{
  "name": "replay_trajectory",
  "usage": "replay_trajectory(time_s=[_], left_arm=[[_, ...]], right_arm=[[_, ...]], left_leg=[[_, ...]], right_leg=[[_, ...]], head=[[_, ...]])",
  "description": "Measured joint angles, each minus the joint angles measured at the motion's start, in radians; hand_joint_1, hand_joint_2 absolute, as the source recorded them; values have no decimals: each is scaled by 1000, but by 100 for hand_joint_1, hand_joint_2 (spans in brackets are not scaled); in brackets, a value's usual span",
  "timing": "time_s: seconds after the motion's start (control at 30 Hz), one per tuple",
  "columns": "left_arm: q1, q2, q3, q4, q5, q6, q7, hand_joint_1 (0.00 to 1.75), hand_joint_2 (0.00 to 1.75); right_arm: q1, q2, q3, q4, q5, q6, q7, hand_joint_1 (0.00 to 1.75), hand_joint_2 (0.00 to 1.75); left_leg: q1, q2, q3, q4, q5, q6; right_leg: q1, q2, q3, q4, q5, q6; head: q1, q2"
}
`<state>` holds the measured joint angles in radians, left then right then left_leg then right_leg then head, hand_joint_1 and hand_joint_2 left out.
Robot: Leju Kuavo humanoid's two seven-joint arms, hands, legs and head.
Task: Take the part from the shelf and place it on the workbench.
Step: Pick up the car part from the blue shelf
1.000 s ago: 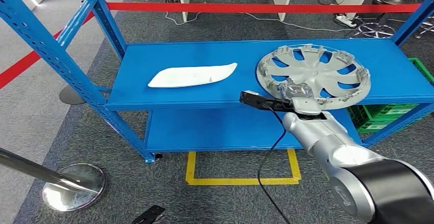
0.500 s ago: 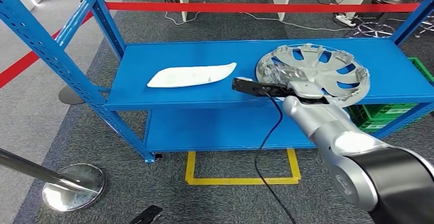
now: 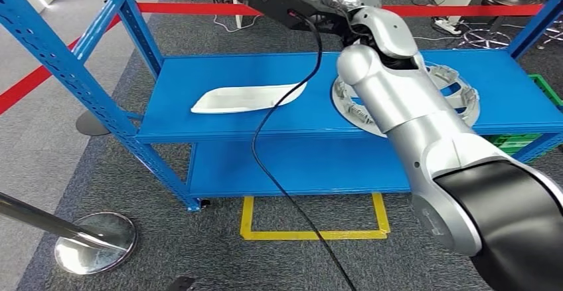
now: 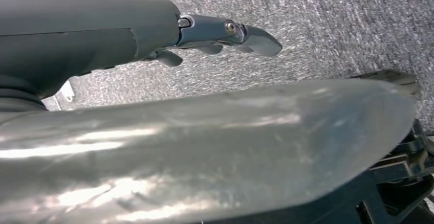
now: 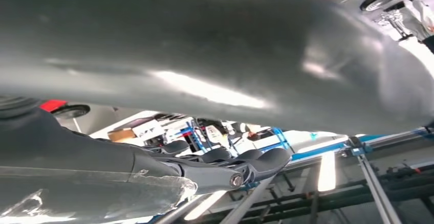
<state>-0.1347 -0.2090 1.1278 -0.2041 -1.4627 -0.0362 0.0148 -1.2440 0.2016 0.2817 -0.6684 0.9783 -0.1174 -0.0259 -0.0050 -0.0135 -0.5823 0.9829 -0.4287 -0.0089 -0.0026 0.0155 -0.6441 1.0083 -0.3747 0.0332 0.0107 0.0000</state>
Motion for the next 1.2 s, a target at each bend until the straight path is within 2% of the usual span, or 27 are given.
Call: replay_trajectory(time_s=[0.1,0.2,0.43,0.8,1.2], left_arm=[[-5,-1,-1,0,-27,-10,10,0,0],[-25,-8,-15,0,-64,-25,31,0,0],[-59,-24,-52,0,-103,-39,54,0,0],[-62,-25,-80,0,-107,-47,67,0,0],[-63,-26,-97,0,-107,-48,68,0,0]], right_arm=[[-2,-6,35,17,27,41,57,0,175],[14,-28,78,101,76,96,127,0,175],[153,-90,129,296,116,117,241,0,175],[236,-156,132,380,126,135,318,0,175],[253,-182,120,398,135,135,337,0,175]], left_leg=[[0,0,0,0,0,0],[1,-2,1,0,1,0],[0,-2,1,0,2,1],[0,0,-1,0,0,1],[0,0,-1,0,0,1]], right_leg=[[0,0,0,-1,0,0],[0,-2,2,-1,0,0],[0,-2,2,-1,2,1],[0,0,0,-2,1,1],[0,0,0,-2,1,1]], head=[[0,0],[0,0],[0,0],[0,0],[0,0]])
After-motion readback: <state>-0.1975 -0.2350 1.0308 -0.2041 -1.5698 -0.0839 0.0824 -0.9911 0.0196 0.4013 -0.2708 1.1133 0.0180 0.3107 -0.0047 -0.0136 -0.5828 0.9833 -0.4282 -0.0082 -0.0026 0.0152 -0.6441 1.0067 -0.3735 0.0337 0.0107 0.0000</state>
